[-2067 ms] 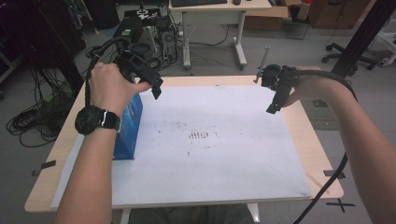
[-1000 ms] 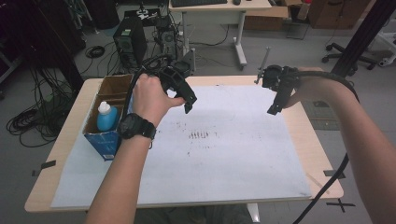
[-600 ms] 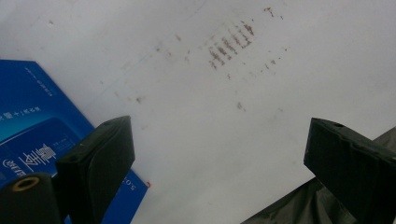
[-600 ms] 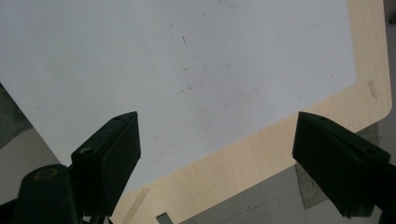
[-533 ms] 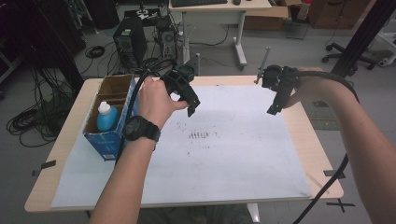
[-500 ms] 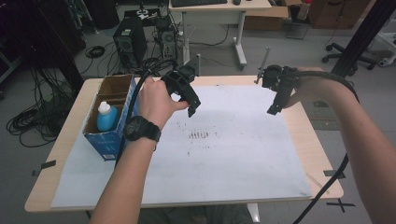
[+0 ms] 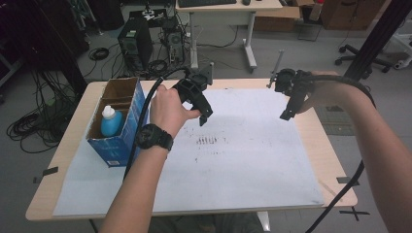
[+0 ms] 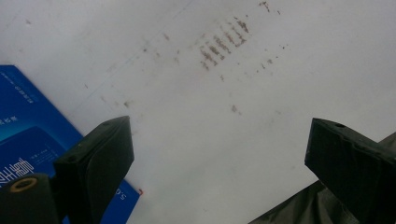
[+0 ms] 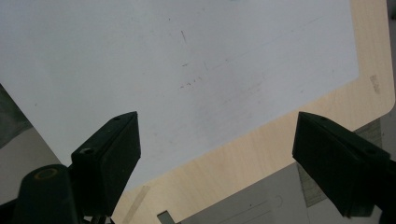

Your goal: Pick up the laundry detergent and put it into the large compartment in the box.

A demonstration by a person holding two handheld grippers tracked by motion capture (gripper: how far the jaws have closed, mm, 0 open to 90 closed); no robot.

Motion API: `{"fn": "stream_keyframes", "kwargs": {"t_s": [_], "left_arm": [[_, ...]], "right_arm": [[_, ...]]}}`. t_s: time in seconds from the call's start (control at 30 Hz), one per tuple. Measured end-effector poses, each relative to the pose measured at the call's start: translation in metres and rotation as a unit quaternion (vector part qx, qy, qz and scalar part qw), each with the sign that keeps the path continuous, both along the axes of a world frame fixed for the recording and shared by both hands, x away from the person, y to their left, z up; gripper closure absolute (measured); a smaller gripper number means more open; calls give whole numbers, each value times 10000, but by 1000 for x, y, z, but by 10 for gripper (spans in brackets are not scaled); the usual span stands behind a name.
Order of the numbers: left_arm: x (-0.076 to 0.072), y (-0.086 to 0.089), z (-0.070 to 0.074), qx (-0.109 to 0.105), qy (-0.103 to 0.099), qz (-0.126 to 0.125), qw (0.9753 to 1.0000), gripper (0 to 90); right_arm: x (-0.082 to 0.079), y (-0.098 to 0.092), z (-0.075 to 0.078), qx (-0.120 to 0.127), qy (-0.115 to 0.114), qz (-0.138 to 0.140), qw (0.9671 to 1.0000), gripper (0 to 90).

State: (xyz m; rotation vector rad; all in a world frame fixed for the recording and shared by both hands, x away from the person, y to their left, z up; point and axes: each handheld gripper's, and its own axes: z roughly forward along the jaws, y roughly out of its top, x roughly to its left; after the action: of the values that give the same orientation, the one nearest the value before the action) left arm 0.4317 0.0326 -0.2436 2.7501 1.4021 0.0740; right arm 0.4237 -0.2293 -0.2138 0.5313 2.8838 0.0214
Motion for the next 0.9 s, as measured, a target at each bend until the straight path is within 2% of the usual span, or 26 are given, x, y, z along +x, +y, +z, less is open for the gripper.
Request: {"fn": "stream_keyframes", "kwargs": {"t_s": [0.9], "left_arm": [[-1, 1, -3, -75, 64, -47, 9999, 80]], "right_arm": [[-1, 3, 0, -24, 10, 20, 10000, 151]]}}
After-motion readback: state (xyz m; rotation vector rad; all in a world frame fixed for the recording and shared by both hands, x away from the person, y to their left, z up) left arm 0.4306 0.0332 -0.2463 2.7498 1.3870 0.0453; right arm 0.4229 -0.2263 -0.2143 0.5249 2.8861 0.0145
